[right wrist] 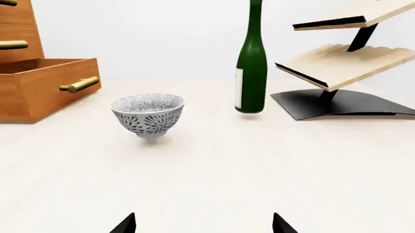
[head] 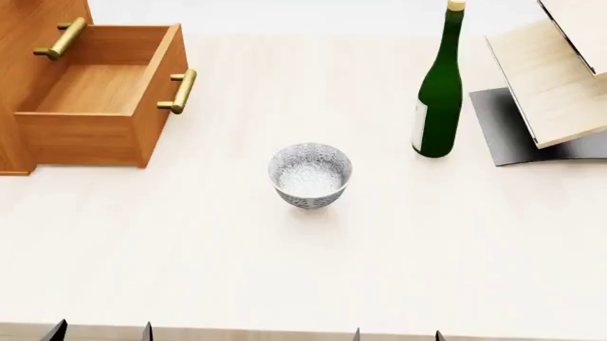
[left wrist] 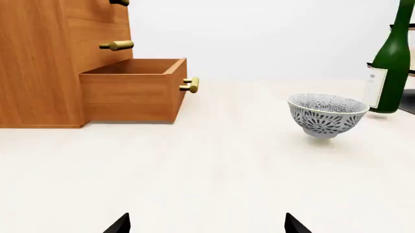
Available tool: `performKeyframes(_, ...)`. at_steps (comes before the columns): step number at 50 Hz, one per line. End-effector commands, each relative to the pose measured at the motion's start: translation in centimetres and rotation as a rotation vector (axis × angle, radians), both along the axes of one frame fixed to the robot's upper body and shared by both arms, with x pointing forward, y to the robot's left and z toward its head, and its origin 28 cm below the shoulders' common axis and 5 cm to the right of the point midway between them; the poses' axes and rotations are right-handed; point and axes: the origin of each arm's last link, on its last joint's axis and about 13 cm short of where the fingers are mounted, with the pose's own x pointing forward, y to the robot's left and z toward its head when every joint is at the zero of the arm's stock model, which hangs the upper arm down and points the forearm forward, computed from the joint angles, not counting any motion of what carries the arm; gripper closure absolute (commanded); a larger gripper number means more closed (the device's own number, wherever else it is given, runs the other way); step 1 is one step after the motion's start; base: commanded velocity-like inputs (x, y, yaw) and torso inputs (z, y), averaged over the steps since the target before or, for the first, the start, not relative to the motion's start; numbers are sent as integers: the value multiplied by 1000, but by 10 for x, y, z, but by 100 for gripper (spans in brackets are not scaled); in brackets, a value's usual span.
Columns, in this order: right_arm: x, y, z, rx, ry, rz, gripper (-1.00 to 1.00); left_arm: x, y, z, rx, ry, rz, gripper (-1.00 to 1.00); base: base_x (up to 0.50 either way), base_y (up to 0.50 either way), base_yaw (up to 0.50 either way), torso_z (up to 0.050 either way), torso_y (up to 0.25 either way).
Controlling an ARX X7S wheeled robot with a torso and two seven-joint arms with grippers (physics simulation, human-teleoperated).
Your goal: Put the bowl on top of the cabinet.
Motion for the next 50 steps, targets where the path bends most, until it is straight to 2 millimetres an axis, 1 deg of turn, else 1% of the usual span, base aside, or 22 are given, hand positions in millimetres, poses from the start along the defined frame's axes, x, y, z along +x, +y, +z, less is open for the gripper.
performKeyframes(1, 0, 1, 0, 2, 1, 5, -100, 0, 0, 0, 1, -1, -2, -100, 0, 0, 0, 0, 0)
performKeyframes(12, 1, 0, 1, -5, 9, -1, -100, 1, -1, 1, 5, 1, -10, -100, 0, 0, 0, 0, 0)
performKeyframes(13, 3, 0, 1, -10, 19, -30, -100, 1, -1, 1, 6, 4, -9, -100, 0, 0, 0, 0, 0)
performKeyframes(25, 3, 1, 4, 7, 24, -50, -100, 1, 0, 2, 10, -1, 11, -100, 0, 0, 0, 0, 0)
performKeyframes(30, -2, 0, 15, 16, -51, -91, -100, -1, 2, 11, -10, -94, 48, -100, 92, 0, 0, 0, 0)
performKeyframes(36, -2, 0, 15, 16, -51, -91, -100, -1, 2, 11, -10, -94, 48, -100, 211, 0, 0, 0, 0)
performKeyframes(37, -13, -5, 34, 78, -111, -102, -100, -9, 5, 30, -49, -117, 73, -100, 500, 0, 0, 0, 0)
performKeyframes(38, -17, -6, 51, 85, -182, -104, -100, -12, 4, 50, -67, -203, 68, -100, 500, 0, 0, 0, 0)
performKeyframes(39, -19, -7, 55, 81, -204, -115, -100, -12, 4, 50, -67, -203, 68, -100, 500, 0, 0, 0, 0)
performKeyframes(40, -20, -7, 58, 81, -215, -116, -100, -15, 4, 57, -71, -216, 67, -100, 500, 0, 0, 0, 0)
performKeyframes(44, -29, -10, 72, 103, -235, -94, -100, -22, 4, 68, -82, -262, 61, -100, 500, 0, 0, 0, 0)
performKeyframes(50, -29, -10, 73, 105, -236, -92, -100, -23, 4, 69, -86, -264, 60, -100, 500, 0, 0, 0, 0)
